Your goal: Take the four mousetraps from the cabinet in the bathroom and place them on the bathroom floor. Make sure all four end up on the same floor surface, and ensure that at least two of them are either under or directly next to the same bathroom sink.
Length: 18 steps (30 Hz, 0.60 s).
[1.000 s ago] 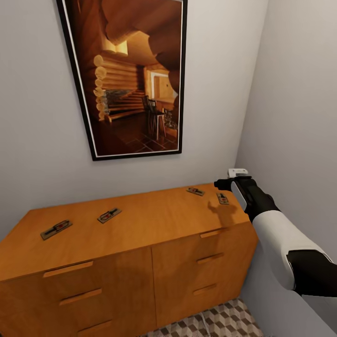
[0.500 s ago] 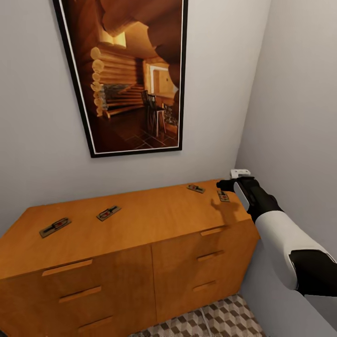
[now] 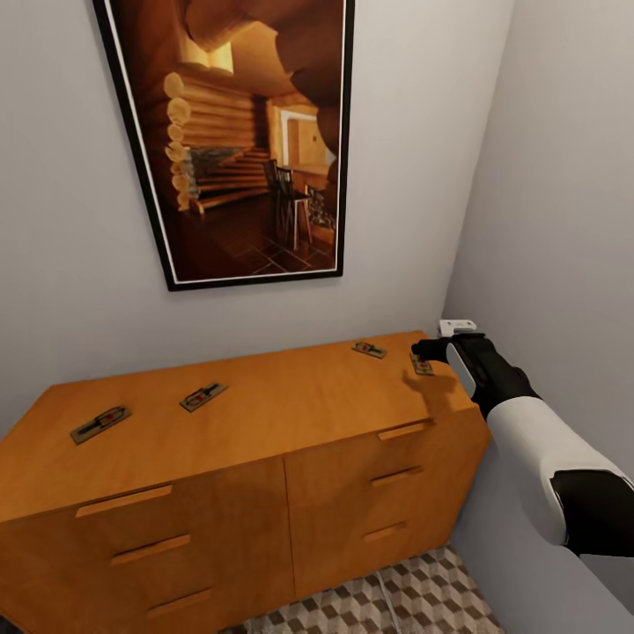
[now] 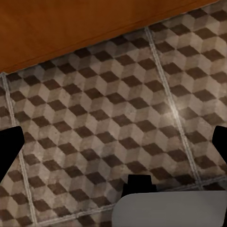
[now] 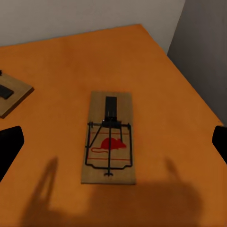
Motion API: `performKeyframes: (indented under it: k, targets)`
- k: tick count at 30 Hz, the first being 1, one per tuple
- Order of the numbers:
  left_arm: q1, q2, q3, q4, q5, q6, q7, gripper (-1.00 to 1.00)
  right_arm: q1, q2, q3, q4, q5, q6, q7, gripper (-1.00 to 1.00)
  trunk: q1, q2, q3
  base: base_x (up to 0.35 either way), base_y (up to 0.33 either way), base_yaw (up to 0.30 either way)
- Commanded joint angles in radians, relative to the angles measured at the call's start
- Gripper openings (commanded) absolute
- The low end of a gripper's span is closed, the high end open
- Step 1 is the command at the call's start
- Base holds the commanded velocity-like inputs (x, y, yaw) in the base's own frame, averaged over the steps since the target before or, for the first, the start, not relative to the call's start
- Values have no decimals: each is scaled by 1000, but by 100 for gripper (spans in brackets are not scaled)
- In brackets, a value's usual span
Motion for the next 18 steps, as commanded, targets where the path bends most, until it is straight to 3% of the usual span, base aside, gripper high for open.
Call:
performKeyframes:
  k: [1,18]
  targets:
    - [-2,0,-8,4,0,-6,6,100,-1,-2,7,-1,-10,4,-4,100,0,-1,-3,0,0,0]
    - [-2,-1,-8,4,0,-6,6,100,-1,-3,7,-1,-10,4,-3,100,0,-1,-30,0,0,0]
